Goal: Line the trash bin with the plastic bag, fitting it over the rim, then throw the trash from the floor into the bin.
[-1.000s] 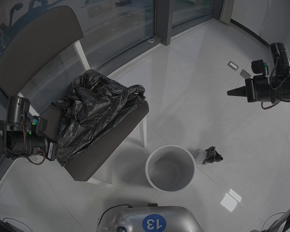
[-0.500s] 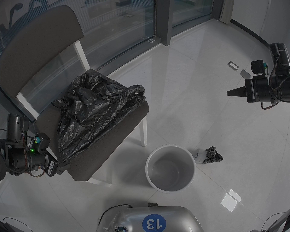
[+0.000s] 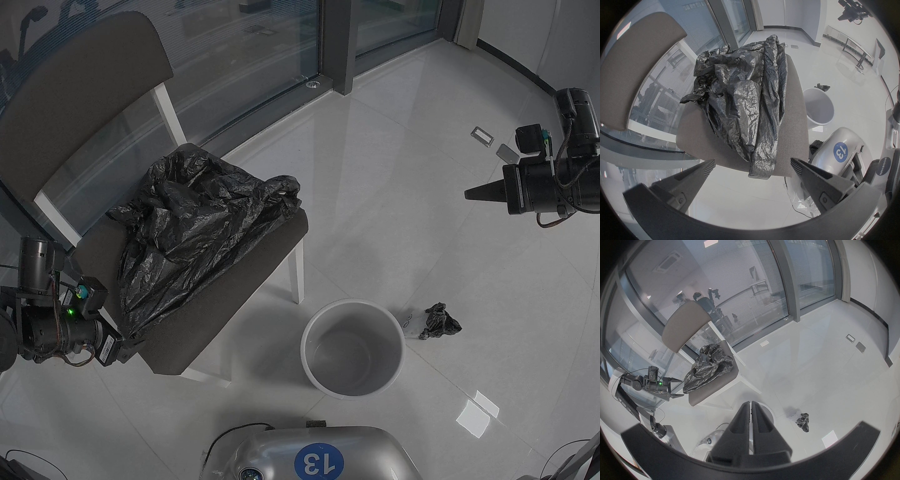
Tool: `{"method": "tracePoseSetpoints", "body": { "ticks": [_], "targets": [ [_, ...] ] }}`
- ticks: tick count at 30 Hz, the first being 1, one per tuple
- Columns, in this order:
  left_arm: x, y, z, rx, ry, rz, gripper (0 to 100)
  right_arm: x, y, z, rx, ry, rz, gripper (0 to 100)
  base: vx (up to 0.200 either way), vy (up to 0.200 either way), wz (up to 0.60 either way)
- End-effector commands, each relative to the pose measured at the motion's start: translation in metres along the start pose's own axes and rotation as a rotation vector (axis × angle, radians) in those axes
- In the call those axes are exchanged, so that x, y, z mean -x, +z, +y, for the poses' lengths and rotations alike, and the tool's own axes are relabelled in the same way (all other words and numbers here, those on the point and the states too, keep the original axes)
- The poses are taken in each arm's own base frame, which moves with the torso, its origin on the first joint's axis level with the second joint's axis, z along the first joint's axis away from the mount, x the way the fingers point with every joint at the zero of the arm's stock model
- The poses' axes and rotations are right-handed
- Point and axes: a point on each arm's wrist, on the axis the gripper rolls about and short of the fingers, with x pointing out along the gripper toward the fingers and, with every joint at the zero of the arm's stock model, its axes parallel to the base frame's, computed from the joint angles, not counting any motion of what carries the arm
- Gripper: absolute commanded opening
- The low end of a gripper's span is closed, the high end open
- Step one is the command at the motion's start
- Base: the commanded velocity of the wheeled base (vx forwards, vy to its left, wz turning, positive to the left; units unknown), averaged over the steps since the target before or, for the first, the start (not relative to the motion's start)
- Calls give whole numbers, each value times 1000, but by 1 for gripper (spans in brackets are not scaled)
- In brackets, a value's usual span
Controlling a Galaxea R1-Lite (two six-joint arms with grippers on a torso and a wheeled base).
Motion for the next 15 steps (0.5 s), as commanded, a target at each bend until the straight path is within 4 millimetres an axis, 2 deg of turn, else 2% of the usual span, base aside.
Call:
{"method": "tracePoseSetpoints", "body": {
  "ticks": [1, 8, 15],
  "targets": [
    [-5, -1, 3, 10, 3, 18, 100, 0, 0, 0, 1, 1, -2, 0, 0, 0, 0],
    [-18, 2, 6, 13, 4, 24, 100, -1, 1, -1, 1, 0, -5, 0, 0, 0, 0],
    [-21, -1, 9, 23, 9, 38, 100, -1, 1, -1, -2, 0, -5, 0, 0, 0, 0]
  ]
}}
